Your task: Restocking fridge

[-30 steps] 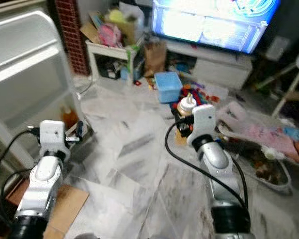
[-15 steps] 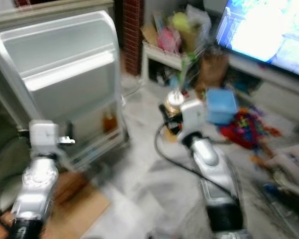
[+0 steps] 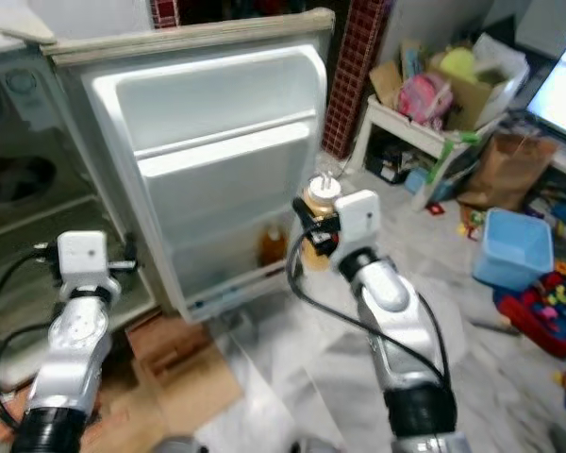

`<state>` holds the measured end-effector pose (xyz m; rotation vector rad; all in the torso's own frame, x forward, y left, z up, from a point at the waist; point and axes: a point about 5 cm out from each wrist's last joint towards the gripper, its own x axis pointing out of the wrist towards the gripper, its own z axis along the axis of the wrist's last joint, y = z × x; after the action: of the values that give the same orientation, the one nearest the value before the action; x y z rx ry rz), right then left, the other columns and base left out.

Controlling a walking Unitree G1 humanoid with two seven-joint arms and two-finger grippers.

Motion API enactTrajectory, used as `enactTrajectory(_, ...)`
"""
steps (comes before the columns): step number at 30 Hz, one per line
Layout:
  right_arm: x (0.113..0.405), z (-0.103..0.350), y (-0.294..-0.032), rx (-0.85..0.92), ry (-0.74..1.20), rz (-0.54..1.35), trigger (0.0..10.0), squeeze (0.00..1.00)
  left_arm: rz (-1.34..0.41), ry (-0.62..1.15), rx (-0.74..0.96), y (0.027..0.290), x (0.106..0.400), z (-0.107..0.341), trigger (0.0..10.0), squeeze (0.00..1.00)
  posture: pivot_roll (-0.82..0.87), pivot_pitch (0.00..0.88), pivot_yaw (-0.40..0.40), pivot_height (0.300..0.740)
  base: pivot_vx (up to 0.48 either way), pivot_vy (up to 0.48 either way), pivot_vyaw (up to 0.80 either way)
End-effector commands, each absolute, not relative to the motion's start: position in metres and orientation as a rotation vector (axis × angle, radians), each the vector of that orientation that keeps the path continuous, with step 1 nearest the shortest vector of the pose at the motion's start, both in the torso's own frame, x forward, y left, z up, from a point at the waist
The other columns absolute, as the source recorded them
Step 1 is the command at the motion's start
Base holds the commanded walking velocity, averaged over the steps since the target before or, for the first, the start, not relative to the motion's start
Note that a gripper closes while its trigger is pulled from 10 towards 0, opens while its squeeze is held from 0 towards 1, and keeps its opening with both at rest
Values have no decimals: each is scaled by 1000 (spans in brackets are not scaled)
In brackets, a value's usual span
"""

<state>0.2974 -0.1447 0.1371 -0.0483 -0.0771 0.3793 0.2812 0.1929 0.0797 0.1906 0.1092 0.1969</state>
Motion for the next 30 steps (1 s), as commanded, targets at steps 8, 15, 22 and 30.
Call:
enactTrajectory(8,298,146,-140,-34,-108,429,10000,0,199,90,203,194,281,84,10000,0,19,0,-79,740,0,-217,597)
enactTrajectory(15,302,150,-145,-40,-118,436,10000,0,212,98,207,194,281,82,10000,0,17,0,-82,740,0,-341,231)
enactTrajectory(22,305,154,-146,-70,-132,463,10000,0,235,97,197,196,281,82,10000,0,18,0,-85,740,0,0,0)
enactTrajectory(30,313,162,-149,-94,-156,488,10000,0,253,98,180,201,281,82,10000,0,20,0,-85,740,0,0,0)
